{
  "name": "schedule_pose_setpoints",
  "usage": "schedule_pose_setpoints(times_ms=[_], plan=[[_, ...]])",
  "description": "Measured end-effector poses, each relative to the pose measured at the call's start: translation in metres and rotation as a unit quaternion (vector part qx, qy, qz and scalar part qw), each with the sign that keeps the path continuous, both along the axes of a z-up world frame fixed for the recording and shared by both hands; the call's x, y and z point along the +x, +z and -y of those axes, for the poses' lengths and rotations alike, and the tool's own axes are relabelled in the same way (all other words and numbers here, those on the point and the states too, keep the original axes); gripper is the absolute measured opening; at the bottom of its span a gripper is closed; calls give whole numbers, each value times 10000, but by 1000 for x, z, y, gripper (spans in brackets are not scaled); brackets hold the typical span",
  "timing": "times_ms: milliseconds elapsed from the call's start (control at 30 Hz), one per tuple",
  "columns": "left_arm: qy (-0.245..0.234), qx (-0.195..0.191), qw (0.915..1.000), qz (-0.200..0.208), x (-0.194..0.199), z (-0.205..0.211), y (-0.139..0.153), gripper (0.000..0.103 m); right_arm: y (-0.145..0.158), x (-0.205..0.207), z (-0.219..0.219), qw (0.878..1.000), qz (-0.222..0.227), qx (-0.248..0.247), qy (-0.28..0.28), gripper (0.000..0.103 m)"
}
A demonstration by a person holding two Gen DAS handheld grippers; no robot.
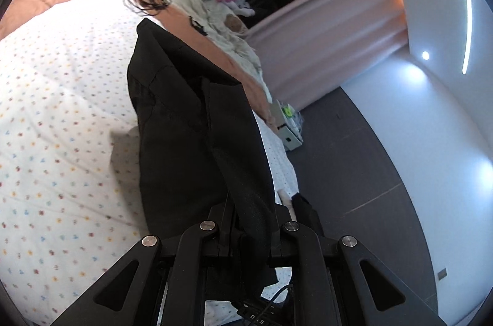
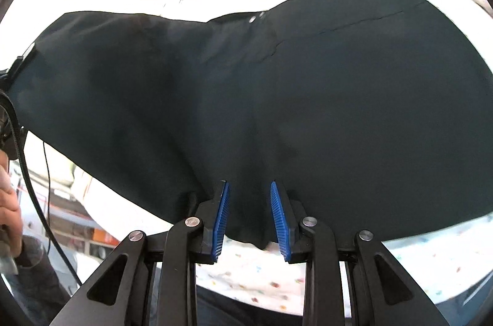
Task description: Fold large clothes
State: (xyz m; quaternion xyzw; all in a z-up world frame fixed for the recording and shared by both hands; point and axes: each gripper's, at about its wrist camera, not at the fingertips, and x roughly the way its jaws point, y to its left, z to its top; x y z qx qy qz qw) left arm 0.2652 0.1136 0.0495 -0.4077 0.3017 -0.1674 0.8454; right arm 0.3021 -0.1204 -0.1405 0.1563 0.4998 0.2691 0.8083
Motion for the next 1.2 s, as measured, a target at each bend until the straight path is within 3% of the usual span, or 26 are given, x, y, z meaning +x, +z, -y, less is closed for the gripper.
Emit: schedule_pose_setpoints(times_ms=[300,567,800,1067,1167,1200], plan=[[-580,320,9978,10,31,70,22,12,10,-13,80,9967,214,311,-715,29],[-1170,637,9907,-277,73,148,11,13,6,-25,141,9882,293,494,-1418,29],[-1729,1057,9754,-866,108,226,-37,13,-8,-44,198,9790,106,549,-1962,29],[-2307,1588,9514,-1277,110,289,-77,14,-18,-61,239,9699,16,633,-2352,29],[-2635,1557,9440,-1234,107,300,-79,32,-15,-54,240,9698,24,757,-2319,31],[-2720,1472,9429,-1238,108,300,-79,46,-16,-55,243,9700,22,818,-2290,37]])
